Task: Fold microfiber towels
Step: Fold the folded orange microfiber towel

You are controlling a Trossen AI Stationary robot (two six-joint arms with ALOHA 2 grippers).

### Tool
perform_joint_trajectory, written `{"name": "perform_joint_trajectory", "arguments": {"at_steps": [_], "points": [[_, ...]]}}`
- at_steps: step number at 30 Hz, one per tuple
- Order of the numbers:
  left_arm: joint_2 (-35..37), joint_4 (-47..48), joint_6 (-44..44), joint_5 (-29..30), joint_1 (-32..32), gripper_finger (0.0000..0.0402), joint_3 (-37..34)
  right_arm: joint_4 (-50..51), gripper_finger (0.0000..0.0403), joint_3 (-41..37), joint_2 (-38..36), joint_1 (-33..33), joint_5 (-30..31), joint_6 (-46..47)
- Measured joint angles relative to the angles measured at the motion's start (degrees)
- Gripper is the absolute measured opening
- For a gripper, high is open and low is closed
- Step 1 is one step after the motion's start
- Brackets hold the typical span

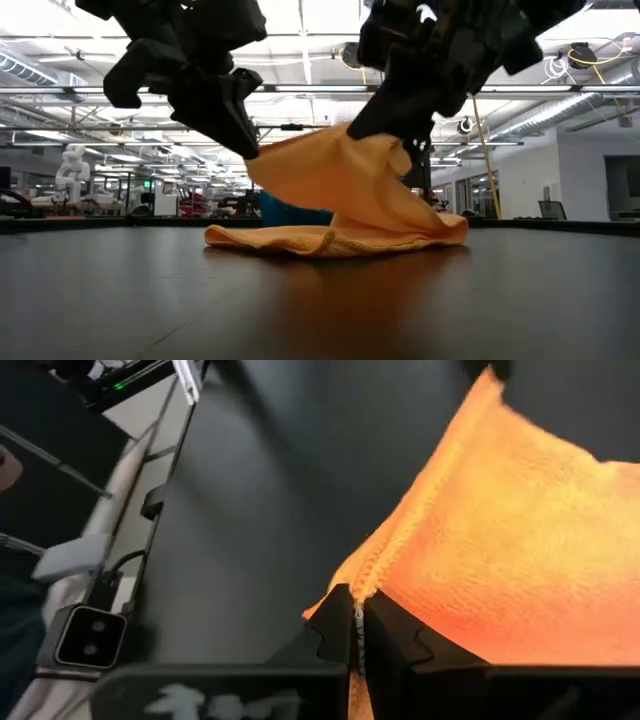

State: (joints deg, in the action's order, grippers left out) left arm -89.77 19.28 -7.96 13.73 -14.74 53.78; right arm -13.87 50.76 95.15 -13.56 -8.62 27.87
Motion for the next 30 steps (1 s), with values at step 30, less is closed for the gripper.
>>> {"name": "perform_joint_trajectory", "arguments": {"at_steps": [30], "points": [[-0.82, 6.23, 1.55, -4.80, -1.73, 0.0059, -0.32, -9.89, 0.0133, -0.15, 5.86, -1.01, -6.03, -1.93]]}}
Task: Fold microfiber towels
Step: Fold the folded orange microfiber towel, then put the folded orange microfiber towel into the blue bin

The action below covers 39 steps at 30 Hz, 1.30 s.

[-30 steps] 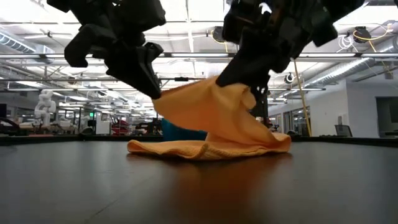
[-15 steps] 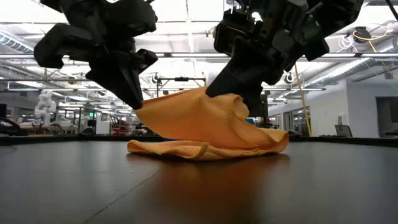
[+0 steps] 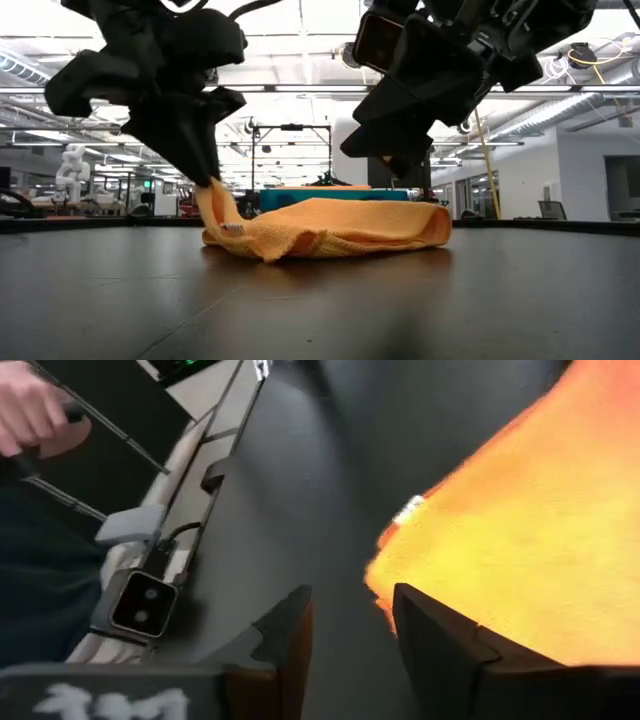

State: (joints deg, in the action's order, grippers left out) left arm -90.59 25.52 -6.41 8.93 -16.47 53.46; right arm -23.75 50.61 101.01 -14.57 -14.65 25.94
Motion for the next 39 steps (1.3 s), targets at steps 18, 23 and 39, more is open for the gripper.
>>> {"name": "perform_joint_trajectory", "arguments": {"at_steps": [18, 23, 39], "points": [[4.52, -8.18, 2.42, 2.33, 1.04, 0.0077, 0.15, 14.54, 0.0113, -0.72, -1.75, 4.61, 18.31, -10.19], [-3.19, -19.63, 1.66, -4.89, 2.32, 0.0067, 0.12, 14.91, 0.0109, -4.34, -1.79, 6.24, 22.36, -9.32], [-13.80, -33.59, 7.07, -7.89, 2.35, 0.0051, 0.13, -0.44, 0.0109, -10.09, -5.19, 9.72, 17.17, -10.88]]}}
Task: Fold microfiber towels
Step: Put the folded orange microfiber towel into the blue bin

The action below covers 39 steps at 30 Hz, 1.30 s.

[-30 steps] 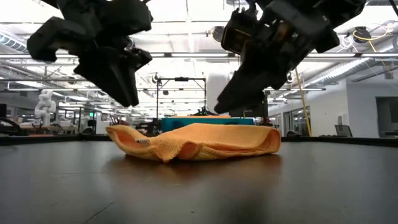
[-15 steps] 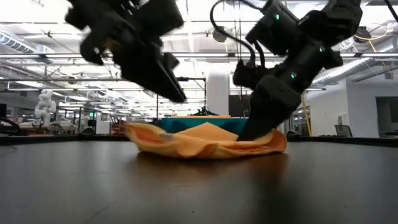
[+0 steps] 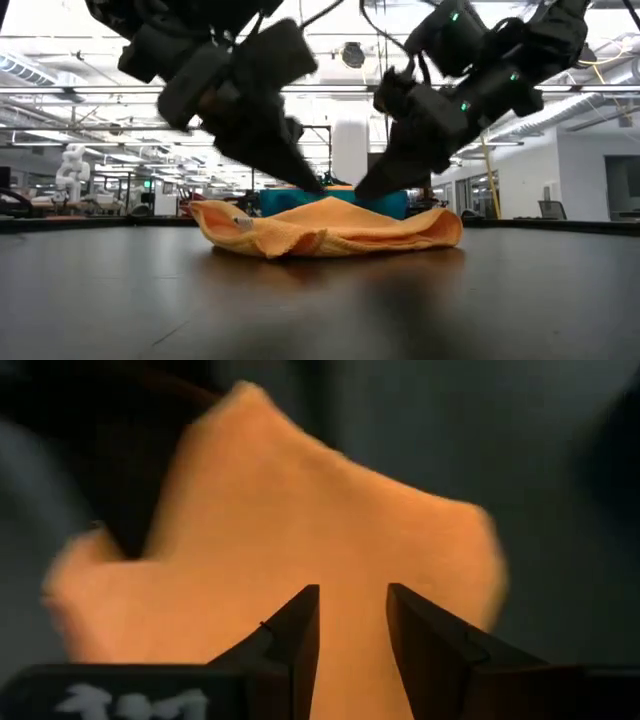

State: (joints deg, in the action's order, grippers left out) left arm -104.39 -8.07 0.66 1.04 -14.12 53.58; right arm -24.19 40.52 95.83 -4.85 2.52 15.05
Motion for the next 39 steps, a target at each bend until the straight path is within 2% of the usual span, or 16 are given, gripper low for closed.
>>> {"name": "perform_joint_trajectory", "arguments": {"at_steps": [10, 14, 17, 22, 27, 31, 36, 39], "points": [[-3.56, -7.98, 2.64, -1.66, -3.09, 0.0051, 0.00, -6.13, 0.0109, -0.07, 3.04, 5.29, 0.35, -2.76], [-4.55, -8.60, 3.87, -1.66, -3.79, 0.0051, 0.05, -6.47, 0.0109, -0.04, 6.41, 7.44, 0.69, -2.33], [-4.82, -7.51, 5.06, -1.69, -4.02, 0.0051, 0.00, -6.41, 0.0109, -0.07, 8.70, 8.62, 3.30, -1.10], [-4.79, -4.70, 5.81, -2.56, -4.04, 0.0051, 0.09, -5.98, 0.0109, 0.04, 9.25, 9.35, 3.55, -0.20], [-4.45, 0.47, 5.67, -2.52, -3.85, 0.0051, 0.12, -4.07, 0.0109, -0.05, 6.21, 8.46, 3.37, 0.97], [-0.73, 2.29, 5.95, -1.11, -4.32, 0.0051, -0.07, 1.09, 0.0109, -0.03, 1.05, 7.16, 3.21, 0.99], [6.67, 3.37, 5.20, 3.37, -6.53, 0.0051, -0.27, 10.34, 0.0110, -0.03, -7.10, 6.61, 3.17, 4.59], [10.37, 0.78, 3.99, 8.72, -7.99, 0.0051, -2.12, 15.36, 0.0114, -0.60, -10.24, 7.18, 3.07, 7.17]]}}
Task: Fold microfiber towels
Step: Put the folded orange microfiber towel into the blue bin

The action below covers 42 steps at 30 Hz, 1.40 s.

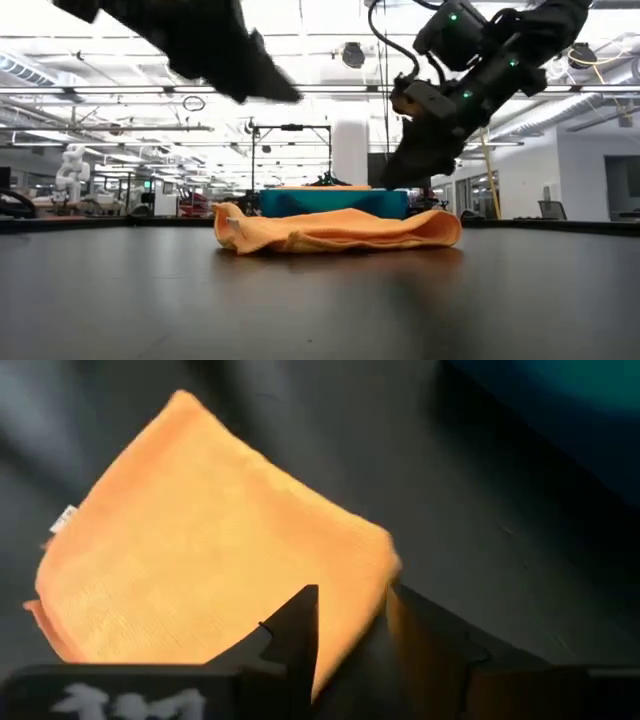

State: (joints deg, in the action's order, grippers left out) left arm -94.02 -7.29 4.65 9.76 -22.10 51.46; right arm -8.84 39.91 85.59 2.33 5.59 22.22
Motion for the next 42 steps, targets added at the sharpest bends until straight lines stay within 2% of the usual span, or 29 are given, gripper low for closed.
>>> {"name": "perform_joint_trajectory", "arguments": {"at_steps": [5, 9, 11, 16, 21, 25, 29, 37, 42], "points": [[3.61, -11.81, 1.17, 2.50, 0.50, 0.0051, -8.40, -2.10, 0.0151, -2.88, 1.18, 4.14, -6.57, 5.50], [0.42, -24.63, 5.26, 1.75, 3.34, 0.0051, -14.44, -10.59, 0.0198, -5.70, 5.27, 6.91, -11.96, 9.32], [-1.63, -25.75, 7.33, 0.35, 4.26, 0.0051, -15.88, -15.55, 0.0218, -6.30, 7.72, 7.72, -14.46, 10.86], [-9.77, -27.90, 9.43, -0.74, 5.59, 0.0051, -13.02, -22.40, 0.0247, -6.17, 12.96, 8.42, -19.29, 13.08], [-16.06, -27.11, 9.68, -2.42, 6.95, 0.0051, -9.53, -26.20, 0.0244, -5.26, 16.92, 8.57, -21.29, 12.87], [-18.16, -26.33, 10.50, -3.81, 7.70, 0.0051, -7.97, -27.46, 0.0226, -5.05, 17.41, 8.53, -21.41, 11.50], [-17.92, -25.26, 10.54, -4.29, 7.80, 0.0051, -7.54, -27.85, 0.0182, -5.37, 16.54, 8.49, -21.50, 8.83], [-11.73, -22.90, 7.94, -5.04, 7.80, 0.0051, -7.69, -30.43, 0.0014, -6.07, 14.87, 7.58, -22.97, 1.41], [-2.17, -15.64, 3.28, -6.19, 7.84, 0.0068, -7.75, -33.40, 0.0008, -6.53, 12.00, 4.50, -22.35, -6.00]]}}
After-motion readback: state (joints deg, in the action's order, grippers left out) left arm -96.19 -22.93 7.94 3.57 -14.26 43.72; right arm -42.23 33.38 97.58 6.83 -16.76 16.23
